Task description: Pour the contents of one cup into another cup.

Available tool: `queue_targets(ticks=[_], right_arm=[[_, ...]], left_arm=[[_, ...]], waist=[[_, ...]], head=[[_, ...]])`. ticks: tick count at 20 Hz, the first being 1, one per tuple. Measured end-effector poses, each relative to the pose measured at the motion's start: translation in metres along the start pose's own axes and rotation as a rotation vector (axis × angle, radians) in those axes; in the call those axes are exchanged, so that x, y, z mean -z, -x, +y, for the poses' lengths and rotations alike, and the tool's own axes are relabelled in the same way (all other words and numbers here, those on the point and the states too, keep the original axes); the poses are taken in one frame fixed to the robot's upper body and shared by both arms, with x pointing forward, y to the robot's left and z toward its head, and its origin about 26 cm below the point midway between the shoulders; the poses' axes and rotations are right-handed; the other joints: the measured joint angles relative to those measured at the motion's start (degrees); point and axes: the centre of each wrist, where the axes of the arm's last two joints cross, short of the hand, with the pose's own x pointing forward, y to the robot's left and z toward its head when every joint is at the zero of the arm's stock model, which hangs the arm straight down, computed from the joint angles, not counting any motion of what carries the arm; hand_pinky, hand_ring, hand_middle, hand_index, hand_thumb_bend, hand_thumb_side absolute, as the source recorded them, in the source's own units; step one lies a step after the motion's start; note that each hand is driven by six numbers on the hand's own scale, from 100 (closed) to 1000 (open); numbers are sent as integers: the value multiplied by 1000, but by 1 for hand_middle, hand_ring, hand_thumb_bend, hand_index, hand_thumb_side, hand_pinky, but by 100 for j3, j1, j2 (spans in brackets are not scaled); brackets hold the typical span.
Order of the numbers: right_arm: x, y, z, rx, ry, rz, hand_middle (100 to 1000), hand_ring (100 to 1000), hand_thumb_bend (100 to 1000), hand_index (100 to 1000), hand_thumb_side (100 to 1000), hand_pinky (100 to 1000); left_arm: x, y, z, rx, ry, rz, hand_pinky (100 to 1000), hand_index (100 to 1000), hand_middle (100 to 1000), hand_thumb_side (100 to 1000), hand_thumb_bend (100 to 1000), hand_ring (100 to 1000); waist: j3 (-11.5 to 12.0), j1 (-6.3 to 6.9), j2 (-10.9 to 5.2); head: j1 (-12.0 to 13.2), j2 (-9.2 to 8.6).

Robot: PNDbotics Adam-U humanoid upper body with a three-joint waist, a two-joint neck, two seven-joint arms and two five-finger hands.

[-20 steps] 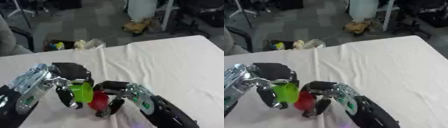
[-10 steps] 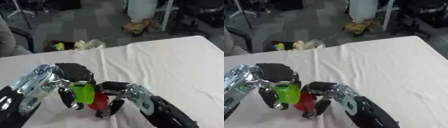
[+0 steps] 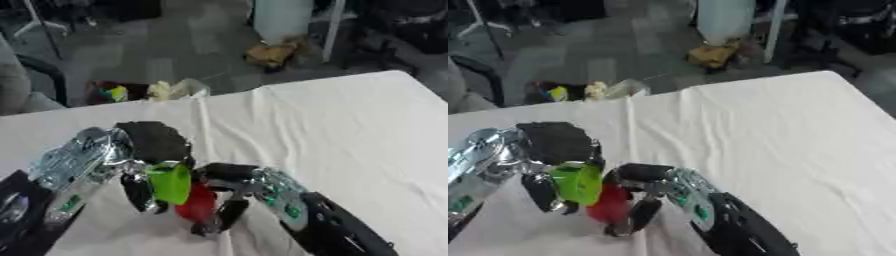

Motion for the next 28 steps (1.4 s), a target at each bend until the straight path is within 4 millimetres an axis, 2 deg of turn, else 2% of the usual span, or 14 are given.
queue_targets(ticks=[28], right_arm=[[1,-1,0,1,-3,-3,293,867,100,677,320,844]], left_arm=[[4,-8,3,185,3,58,100,626,265,166,148,100]], waist=[[2,27,0]], head=[[-2,-5]])
